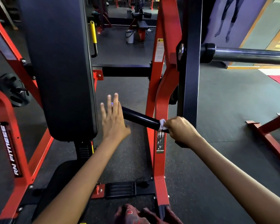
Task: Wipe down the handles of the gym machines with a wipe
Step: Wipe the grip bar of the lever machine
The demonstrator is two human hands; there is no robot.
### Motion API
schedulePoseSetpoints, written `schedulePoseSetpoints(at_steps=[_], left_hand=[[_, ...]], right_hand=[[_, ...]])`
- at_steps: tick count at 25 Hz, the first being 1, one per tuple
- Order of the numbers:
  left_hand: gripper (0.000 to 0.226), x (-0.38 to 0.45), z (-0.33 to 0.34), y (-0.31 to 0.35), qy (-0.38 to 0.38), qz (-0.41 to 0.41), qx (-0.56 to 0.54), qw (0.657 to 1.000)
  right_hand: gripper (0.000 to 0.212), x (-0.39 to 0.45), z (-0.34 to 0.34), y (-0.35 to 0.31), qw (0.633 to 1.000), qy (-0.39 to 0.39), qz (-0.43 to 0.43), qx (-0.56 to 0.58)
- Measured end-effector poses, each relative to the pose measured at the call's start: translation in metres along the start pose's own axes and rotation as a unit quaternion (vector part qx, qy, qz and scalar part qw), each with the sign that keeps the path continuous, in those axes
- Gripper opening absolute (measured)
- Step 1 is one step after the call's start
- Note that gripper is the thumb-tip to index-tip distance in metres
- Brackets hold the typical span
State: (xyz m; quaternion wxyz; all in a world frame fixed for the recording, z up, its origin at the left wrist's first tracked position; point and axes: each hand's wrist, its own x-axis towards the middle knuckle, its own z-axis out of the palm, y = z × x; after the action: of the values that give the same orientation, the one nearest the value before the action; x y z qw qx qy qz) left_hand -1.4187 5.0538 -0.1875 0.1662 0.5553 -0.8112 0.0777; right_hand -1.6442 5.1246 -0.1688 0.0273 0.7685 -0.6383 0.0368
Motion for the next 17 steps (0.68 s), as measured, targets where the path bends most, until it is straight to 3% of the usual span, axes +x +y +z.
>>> schedulePoseSetpoints(at_steps=[2,5,10,13,17], left_hand=[[0.099,-0.002,0.003,0.009,-0.013,0.08,-0.013,0.997],[0.092,-0.005,0.014,0.014,-0.026,0.133,0.019,0.991],[0.099,-0.007,0.006,0.021,-0.093,0.11,0.072,0.987],[0.106,-0.005,0.003,0.021,-0.125,0.113,0.117,0.979],[0.11,-0.003,-0.003,0.027,-0.156,0.096,0.162,0.97]], right_hand=[[0.018,0.01,-0.004,-0.005,0.995,0.001,0.089,0.037],[0.025,0.016,0.006,-0.031,0.97,0.086,0.127,0.189],[0.036,-0.028,0.01,-0.047,0.983,0.08,0.081,0.145],[0.027,-0.019,-0.007,-0.038,0.984,0.046,0.163,0.062],[0.022,0.002,-0.003,-0.053,0.978,0.084,0.13,0.141]])
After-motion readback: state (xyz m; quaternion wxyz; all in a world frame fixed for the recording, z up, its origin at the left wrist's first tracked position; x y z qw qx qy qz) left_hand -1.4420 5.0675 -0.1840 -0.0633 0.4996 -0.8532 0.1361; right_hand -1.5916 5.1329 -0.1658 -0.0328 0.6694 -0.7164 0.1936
